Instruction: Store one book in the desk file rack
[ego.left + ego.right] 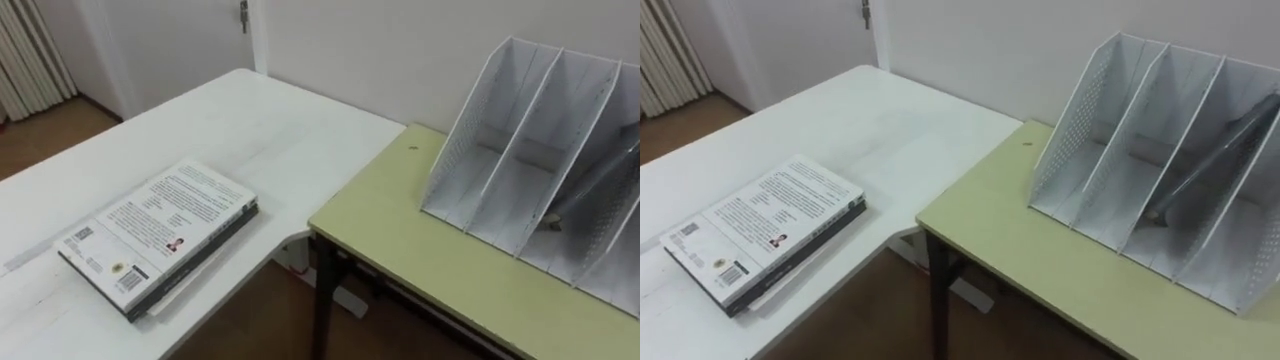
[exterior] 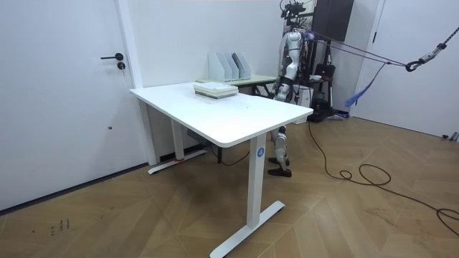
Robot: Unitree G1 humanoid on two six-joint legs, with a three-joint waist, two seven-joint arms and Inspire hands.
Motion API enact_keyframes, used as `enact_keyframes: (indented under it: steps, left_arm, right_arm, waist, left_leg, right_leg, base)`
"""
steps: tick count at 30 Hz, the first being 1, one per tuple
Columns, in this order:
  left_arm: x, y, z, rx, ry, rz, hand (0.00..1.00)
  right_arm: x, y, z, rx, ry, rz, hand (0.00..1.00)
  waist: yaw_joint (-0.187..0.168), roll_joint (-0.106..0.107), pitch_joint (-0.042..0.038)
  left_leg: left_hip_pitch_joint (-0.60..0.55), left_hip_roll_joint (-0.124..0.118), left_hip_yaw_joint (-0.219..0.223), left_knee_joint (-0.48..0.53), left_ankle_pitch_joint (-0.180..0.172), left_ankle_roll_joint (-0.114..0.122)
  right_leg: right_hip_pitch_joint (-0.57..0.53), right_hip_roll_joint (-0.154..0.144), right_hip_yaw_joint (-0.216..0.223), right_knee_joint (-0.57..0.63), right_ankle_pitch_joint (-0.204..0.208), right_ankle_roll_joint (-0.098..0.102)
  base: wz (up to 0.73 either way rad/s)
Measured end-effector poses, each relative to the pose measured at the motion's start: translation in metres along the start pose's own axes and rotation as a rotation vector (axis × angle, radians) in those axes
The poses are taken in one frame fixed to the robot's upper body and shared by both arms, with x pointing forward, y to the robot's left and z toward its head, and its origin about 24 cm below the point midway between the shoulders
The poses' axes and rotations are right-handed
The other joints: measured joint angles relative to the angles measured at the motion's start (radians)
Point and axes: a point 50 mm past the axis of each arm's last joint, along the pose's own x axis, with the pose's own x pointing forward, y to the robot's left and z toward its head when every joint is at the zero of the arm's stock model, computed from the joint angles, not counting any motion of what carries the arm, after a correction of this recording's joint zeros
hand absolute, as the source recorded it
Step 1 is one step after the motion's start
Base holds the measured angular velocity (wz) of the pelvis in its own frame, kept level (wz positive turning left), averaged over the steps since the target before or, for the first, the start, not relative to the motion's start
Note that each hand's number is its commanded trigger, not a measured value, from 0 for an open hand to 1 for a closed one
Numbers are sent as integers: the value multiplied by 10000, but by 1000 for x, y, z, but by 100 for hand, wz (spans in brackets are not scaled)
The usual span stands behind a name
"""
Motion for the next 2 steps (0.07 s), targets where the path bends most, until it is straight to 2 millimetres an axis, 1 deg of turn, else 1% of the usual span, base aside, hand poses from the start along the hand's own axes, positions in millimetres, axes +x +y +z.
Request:
enact_keyframes:
  steps: [2]
  left_arm:
    - [0,0,-2,-20,31,90,0]
  right_arm:
    - [-1,0,-8,421,148,-82,0]
  waist:
    - [-33,12,6]
  left_leg:
    - [112,-7,-16,-36,0,0]
  right_leg:
    - [122,2,-7,-58,-10,11]
  base:
    - [0]
